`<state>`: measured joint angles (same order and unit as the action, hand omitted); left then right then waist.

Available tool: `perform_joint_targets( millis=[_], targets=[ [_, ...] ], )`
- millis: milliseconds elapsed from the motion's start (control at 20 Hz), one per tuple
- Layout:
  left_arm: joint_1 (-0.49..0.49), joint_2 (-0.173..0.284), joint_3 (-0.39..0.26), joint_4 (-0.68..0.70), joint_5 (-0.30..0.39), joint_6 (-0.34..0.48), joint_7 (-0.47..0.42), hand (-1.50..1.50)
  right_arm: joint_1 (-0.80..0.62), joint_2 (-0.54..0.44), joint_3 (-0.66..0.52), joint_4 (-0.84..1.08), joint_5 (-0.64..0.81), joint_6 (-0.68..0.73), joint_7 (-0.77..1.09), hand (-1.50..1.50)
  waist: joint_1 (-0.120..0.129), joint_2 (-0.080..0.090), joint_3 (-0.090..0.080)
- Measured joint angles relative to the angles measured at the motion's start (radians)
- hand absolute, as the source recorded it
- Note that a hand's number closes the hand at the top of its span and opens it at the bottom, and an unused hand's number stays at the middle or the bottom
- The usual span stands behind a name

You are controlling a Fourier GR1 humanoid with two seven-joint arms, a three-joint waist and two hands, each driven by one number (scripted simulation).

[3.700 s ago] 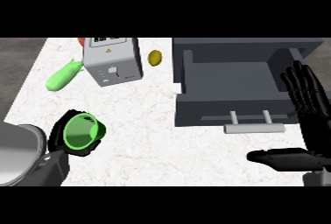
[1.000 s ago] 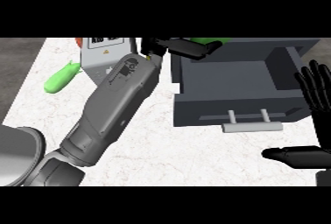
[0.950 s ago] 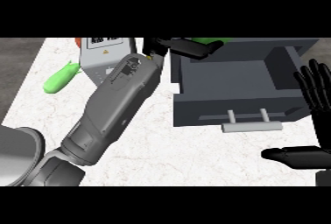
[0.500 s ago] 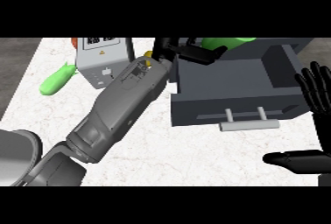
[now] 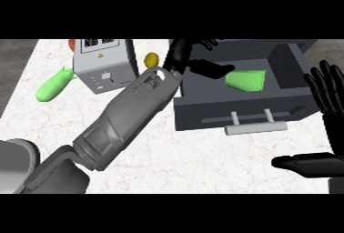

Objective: Pick up the cup, place it into the drawer and close the drawer

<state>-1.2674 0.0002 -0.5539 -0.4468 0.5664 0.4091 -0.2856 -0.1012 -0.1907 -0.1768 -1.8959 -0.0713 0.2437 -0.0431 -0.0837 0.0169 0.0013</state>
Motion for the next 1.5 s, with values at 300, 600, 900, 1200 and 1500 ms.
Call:
perform_joint_targets(
  millis=[300, 600, 900, 1200, 1500],
  targets=[
    [0.006, 0.000, -0.117, -0.004, 0.010, 0.068, 0.035, -1.50, -0.050, -0.010, -0.006, 0.046, -0.004, 0.005, -0.004, -1.50, -0.007, 0.003, 0.000],
    [0.001, 0.000, -0.121, -0.033, 0.058, 0.106, -0.034, -1.50, -0.048, 0.002, -0.007, 0.019, -0.104, 0.047, 0.029, -1.50, -0.002, 0.000, 0.000],
    [0.001, 0.000, -0.086, -0.089, 0.106, 0.120, -0.096, -1.50, 0.000, -0.025, -0.004, -0.030, -0.176, 0.126, 0.044, 1.50, 0.026, -0.008, -0.001],
    [-0.012, 0.022, -0.018, -0.120, 0.116, 0.105, -0.083, -1.50, 0.049, -0.107, 0.013, -0.116, -0.113, 0.194, 0.068, 1.50, 0.061, -0.016, -0.001],
    [0.050, 0.105, 0.024, -0.240, 0.116, 0.086, -0.030, -1.50, 0.081, -0.131, 0.051, -0.162, 0.030, 0.192, 0.082, 1.50, 0.087, -0.022, -0.002]
  ],
)
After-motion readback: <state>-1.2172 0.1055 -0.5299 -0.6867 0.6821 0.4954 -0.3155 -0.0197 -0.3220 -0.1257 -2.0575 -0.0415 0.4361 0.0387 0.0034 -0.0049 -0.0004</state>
